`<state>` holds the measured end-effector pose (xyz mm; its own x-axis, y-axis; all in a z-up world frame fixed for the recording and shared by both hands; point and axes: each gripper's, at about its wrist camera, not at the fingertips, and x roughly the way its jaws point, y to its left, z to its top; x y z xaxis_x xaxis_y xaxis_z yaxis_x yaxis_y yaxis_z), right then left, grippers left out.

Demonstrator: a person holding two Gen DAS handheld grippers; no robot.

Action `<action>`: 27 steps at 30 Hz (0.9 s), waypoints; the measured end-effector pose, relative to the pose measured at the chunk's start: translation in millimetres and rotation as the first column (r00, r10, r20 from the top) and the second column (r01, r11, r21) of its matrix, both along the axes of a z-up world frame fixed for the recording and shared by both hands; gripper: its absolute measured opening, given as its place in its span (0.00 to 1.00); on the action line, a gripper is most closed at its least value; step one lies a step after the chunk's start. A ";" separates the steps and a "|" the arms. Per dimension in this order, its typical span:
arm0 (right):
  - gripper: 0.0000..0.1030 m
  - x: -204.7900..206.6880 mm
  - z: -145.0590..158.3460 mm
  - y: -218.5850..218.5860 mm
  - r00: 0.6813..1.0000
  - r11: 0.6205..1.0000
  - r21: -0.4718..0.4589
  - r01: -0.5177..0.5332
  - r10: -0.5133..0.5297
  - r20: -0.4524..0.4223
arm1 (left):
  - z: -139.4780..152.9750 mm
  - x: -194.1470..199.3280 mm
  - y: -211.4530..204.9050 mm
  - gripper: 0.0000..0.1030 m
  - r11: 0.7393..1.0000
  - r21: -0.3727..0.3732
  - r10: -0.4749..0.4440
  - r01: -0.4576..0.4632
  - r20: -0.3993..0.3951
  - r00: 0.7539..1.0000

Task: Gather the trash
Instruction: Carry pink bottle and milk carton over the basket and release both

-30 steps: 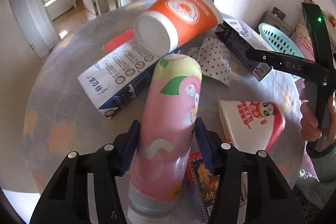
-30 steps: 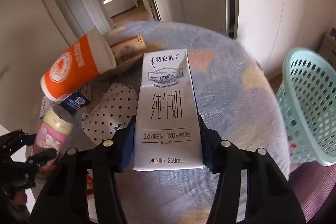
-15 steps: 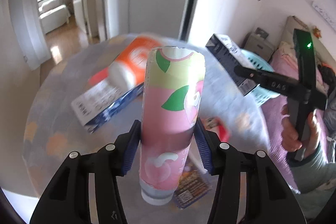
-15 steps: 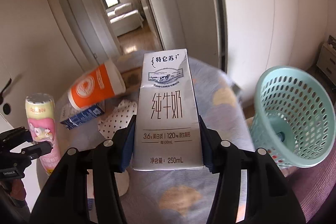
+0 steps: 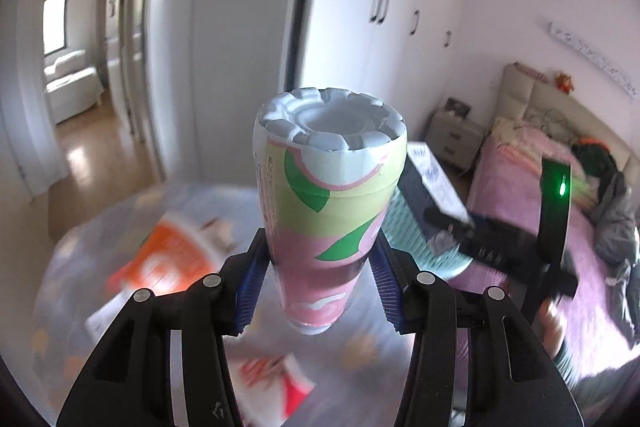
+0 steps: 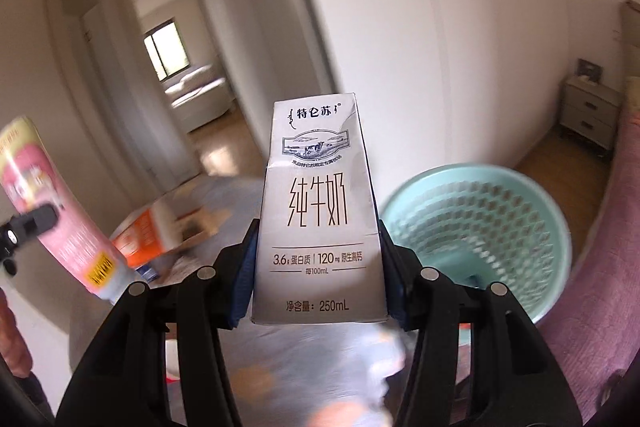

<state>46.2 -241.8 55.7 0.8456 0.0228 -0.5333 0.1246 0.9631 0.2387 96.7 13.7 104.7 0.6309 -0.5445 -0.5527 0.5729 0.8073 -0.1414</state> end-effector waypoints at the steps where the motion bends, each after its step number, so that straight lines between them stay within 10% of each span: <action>1: 0.49 -2.5 0.6 -13.1 0.999 0.999 0.004 0.031 -0.031 0.005 | 1.6 1.9 -9.9 0.47 1.000 -0.013 -0.010 0.010 0.003 1.000; 15: 0.49 -24.9 -41.9 -154.5 0.954 0.949 0.107 0.296 -0.288 -0.084 | -69.6 55.4 -195.2 0.47 0.985 -0.149 -0.097 0.081 -0.102 0.990; 27: 0.49 -19.5 -73.1 -185.5 0.940 0.936 0.132 0.327 -0.308 -0.146 | -142.7 80.4 -265.8 0.47 0.998 0.009 -0.062 0.065 -0.213 0.975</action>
<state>26.7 -427.2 -17.4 0.7510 -0.1474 -0.6436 0.4552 0.8217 0.3430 177.1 -252.0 -38.0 0.4627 -0.5699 -0.6790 0.5814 0.7733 -0.2529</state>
